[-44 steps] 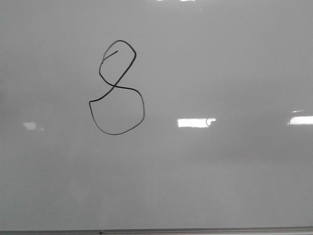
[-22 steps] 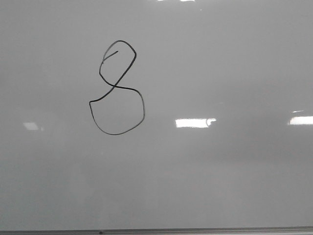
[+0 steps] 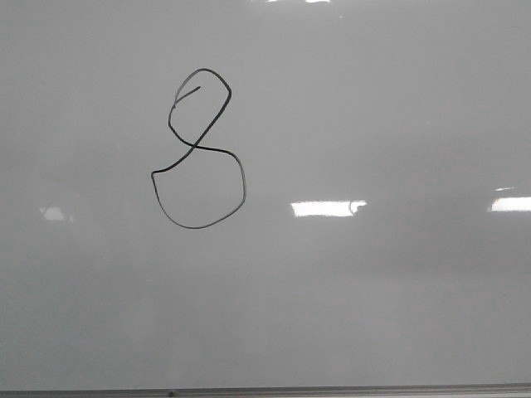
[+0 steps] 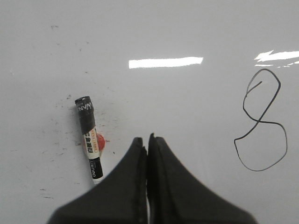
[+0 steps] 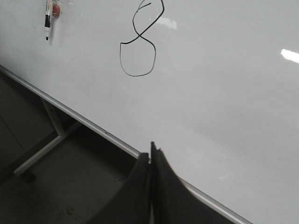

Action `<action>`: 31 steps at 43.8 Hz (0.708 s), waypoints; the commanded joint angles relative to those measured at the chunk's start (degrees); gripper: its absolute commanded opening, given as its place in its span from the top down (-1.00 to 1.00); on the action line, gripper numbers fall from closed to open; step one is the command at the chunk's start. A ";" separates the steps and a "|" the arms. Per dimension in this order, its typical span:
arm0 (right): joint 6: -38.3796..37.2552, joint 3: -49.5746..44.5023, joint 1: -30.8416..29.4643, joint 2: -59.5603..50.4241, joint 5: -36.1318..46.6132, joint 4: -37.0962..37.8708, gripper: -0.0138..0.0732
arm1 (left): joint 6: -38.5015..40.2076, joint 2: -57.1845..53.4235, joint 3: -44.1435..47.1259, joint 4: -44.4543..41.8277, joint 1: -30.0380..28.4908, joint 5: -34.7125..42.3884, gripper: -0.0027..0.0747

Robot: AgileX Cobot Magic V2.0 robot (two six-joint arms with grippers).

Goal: Write number 8 on whiteboard

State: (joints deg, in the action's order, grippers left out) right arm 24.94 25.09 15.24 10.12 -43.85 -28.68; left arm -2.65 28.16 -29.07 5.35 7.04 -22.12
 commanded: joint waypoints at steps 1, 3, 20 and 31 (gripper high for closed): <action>0.06 1.31 -0.28 0.72 3.82 -1.06 0.82 | 0.49 0.11 -1.54 0.56 0.36 4.70 0.99; 0.06 1.31 -0.28 0.72 3.82 -1.06 0.82 | 0.49 0.11 -1.54 0.56 0.36 4.70 0.99; 0.06 1.31 -0.28 0.72 3.82 -1.06 0.82 | 0.49 0.11 -1.54 0.56 0.36 4.70 0.98; 0.06 1.31 -0.28 0.72 3.82 -1.06 0.82 | -1.74 -3.88 1.74 0.04 -0.01 8.95 0.98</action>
State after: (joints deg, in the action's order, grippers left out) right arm 24.94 25.09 15.24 10.12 -43.85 -28.68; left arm -3.36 26.63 -27.92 5.35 7.04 -20.34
